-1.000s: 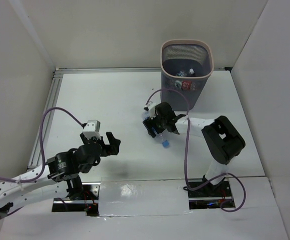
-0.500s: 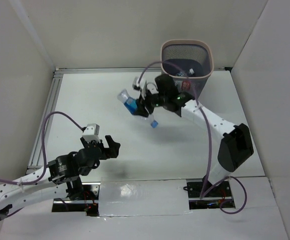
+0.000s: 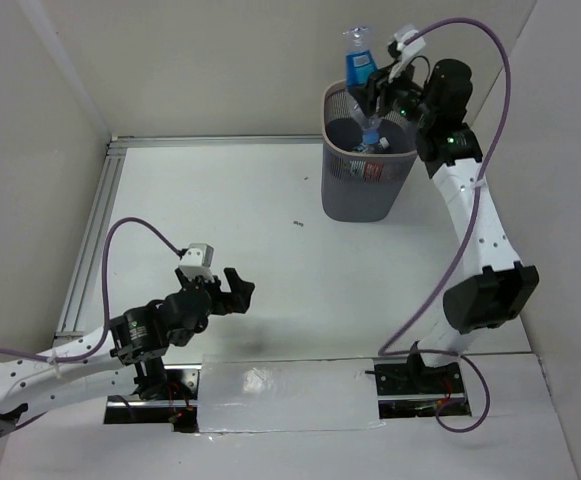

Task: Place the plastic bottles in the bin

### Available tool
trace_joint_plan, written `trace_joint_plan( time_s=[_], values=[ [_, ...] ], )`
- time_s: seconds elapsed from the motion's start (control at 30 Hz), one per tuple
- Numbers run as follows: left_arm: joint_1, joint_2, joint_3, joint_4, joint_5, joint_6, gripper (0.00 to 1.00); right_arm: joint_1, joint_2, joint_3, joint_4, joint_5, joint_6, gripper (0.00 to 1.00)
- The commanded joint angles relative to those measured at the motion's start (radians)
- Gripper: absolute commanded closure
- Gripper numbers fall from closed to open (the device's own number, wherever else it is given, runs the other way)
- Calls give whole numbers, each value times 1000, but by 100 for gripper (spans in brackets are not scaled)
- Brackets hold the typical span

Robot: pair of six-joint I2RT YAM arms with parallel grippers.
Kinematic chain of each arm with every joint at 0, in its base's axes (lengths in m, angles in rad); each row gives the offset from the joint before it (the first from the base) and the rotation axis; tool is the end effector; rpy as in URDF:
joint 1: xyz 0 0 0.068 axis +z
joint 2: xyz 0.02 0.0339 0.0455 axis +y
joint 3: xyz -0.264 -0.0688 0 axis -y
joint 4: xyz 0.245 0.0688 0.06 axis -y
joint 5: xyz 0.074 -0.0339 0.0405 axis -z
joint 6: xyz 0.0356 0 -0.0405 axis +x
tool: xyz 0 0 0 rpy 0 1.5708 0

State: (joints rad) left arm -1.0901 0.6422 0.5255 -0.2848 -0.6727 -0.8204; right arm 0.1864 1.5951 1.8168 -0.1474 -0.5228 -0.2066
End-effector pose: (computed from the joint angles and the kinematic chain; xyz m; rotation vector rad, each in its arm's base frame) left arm 0.0903 -0.1251 0.2629 -0.1786 1.9243 -0.6373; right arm 0.3473 0.0836 0.4976 -0.6970 1.3484 0.3743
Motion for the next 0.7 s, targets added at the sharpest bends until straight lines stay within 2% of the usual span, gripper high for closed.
trace_joint_plan(
  time_s=[0.0,0.1,0.13,0.23,0.37,0.5,0.57,0.67],
  values=[
    [-5,4,-9,105,8,41,1,-85,106,51,19,-11,-14,41],
    [-5,28,-9,125,9,52,1,-137,232,156,-76,-83,-80,23],
    [-5,40,-9,125,19,61,1,-146,261,185,-99,-97,-109,13],
    [-14,60,11,134,19,70,1,-174,345,288,-147,-98,-94,0],
    [-14,60,31,116,19,70,1,-203,332,355,-136,-98,-4,0],
    [-14,50,31,107,28,70,1,-212,247,450,-295,-53,7,0],
    [-14,50,31,107,38,70,1,-212,179,411,-340,-4,16,0],
    [-14,59,31,136,56,95,1,-212,-9,193,-319,119,16,0]
  ],
)
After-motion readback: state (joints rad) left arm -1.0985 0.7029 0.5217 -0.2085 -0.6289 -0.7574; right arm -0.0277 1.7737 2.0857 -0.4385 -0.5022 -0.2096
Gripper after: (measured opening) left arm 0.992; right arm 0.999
